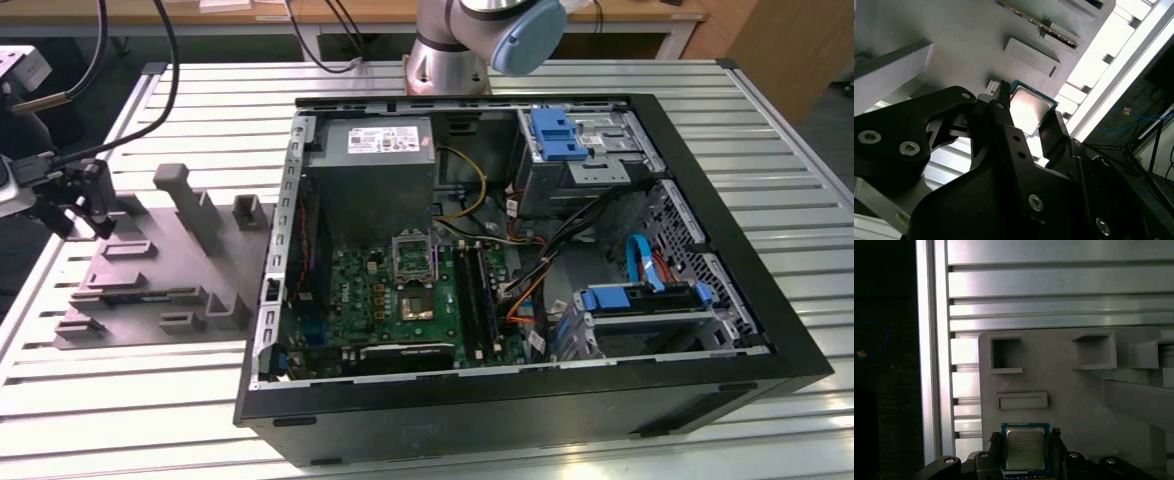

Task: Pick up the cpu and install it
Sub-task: 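Pick up the cpu and move it towards the insertion slot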

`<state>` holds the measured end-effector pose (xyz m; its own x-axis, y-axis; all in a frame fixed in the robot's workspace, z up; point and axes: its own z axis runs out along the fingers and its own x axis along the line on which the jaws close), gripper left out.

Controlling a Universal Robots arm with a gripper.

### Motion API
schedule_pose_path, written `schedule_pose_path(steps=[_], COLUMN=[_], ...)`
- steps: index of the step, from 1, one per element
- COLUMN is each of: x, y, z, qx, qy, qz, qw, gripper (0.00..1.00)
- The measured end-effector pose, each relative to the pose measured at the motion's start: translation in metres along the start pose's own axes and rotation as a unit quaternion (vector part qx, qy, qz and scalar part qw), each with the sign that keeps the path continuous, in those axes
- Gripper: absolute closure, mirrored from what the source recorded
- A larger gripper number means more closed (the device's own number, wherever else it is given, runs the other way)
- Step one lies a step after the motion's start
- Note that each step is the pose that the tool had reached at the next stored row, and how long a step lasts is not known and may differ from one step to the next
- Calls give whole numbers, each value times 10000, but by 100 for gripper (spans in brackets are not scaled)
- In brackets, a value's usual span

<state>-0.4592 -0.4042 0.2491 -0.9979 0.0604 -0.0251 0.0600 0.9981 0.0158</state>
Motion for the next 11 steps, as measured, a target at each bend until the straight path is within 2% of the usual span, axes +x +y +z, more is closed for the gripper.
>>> schedule_pose_path(steps=[11], x=[-1], y=[1], z=[-32], qx=[0], qy=[0], qz=[0], qw=[10000], gripper=[53])
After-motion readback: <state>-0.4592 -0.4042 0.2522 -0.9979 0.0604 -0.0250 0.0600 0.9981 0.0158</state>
